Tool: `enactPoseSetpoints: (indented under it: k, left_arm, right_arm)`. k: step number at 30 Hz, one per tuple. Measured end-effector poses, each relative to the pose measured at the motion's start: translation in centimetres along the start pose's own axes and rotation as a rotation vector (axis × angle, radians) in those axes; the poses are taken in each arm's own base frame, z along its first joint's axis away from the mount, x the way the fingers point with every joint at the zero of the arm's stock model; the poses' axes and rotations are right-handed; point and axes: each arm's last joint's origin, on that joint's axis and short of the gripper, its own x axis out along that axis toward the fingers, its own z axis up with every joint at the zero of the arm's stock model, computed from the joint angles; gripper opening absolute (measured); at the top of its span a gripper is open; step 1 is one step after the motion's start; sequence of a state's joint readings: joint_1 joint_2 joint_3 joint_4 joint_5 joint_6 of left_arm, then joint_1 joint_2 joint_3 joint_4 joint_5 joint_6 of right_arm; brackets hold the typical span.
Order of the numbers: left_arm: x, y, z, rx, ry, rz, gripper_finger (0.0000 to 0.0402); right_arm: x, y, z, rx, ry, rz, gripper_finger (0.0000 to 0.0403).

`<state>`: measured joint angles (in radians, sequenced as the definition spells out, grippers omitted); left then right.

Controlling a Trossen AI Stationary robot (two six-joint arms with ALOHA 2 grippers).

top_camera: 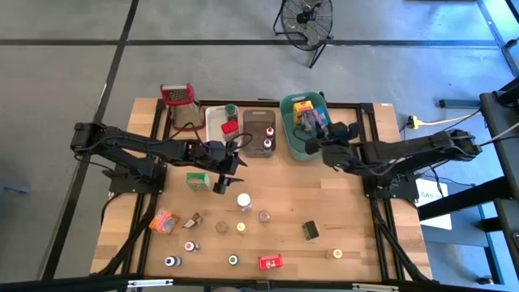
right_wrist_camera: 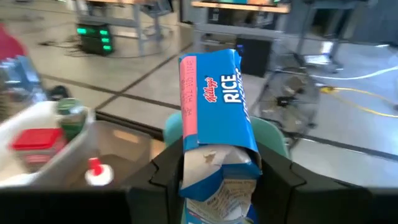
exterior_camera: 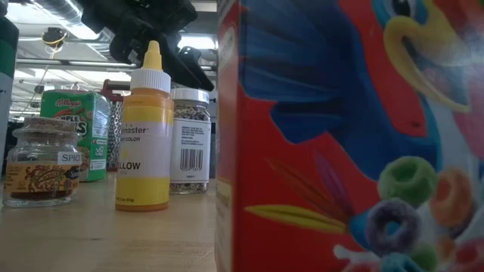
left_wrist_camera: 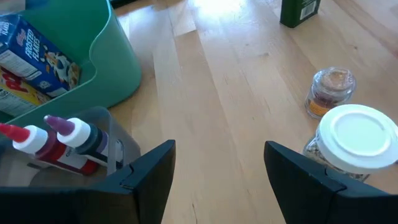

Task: Pick & Place Kitchen Items
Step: Put the blue cereal box into the right green bin

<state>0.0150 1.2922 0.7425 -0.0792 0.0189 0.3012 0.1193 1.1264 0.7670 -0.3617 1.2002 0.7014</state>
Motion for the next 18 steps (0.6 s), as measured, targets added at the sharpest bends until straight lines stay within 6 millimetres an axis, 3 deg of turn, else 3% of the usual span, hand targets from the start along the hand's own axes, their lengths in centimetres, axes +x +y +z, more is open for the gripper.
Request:
enactPoseSetpoints:
  k: [8,18]
  left_arm:
    - [0.0,0.0,0.0,0.033,0.001,-0.001,0.0240]
    - [0.0,0.0,0.0,0.026,0.005,-0.002,0.0240]
  right_arm:
    - [2.2,1.5,-1.6,0.098,-0.017,-0.085,0.0142]
    - [3.4,2.8,-3.7,0.025,0.037,-0.089,0.0142]
